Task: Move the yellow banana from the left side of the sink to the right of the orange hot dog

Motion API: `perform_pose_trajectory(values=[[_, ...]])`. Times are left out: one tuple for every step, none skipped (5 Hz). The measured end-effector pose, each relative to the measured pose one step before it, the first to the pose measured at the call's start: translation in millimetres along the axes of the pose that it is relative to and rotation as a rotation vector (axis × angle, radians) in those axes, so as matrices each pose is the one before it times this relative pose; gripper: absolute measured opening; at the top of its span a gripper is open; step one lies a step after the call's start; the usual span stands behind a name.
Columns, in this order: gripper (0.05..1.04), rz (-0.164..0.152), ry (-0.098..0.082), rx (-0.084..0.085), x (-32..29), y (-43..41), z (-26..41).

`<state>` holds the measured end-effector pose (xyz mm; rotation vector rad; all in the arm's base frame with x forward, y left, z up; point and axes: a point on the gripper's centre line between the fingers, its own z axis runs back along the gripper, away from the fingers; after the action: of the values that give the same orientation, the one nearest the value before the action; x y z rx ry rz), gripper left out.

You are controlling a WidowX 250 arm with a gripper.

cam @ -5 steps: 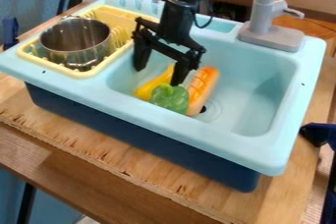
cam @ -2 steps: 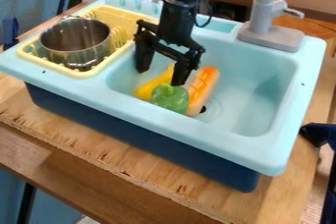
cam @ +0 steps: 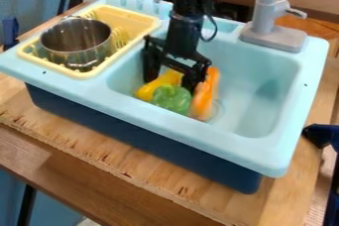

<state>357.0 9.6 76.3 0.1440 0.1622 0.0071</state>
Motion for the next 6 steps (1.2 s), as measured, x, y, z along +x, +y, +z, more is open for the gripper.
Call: perform_pose_trajectory(values=[[1.001,0.0157,0.0235,0.0095,7.10,8.02,-1.42],[0.945,-0.0093,0.0027,0.0020,0.92,3.70,2.58],[0.659,-0.0102,0.0080,-0.0146,-0.35,1.21,3.14],[0.422,-0.0521,0.0298,0.0029,-5.82,2.77,6.82],[0.416,-0.0108,0.0007,-0.0353,-13.23,12.56,15.99],[0.416,-0.0288,-0.0273,-0.0124,-6.96,-1.72,15.66]])
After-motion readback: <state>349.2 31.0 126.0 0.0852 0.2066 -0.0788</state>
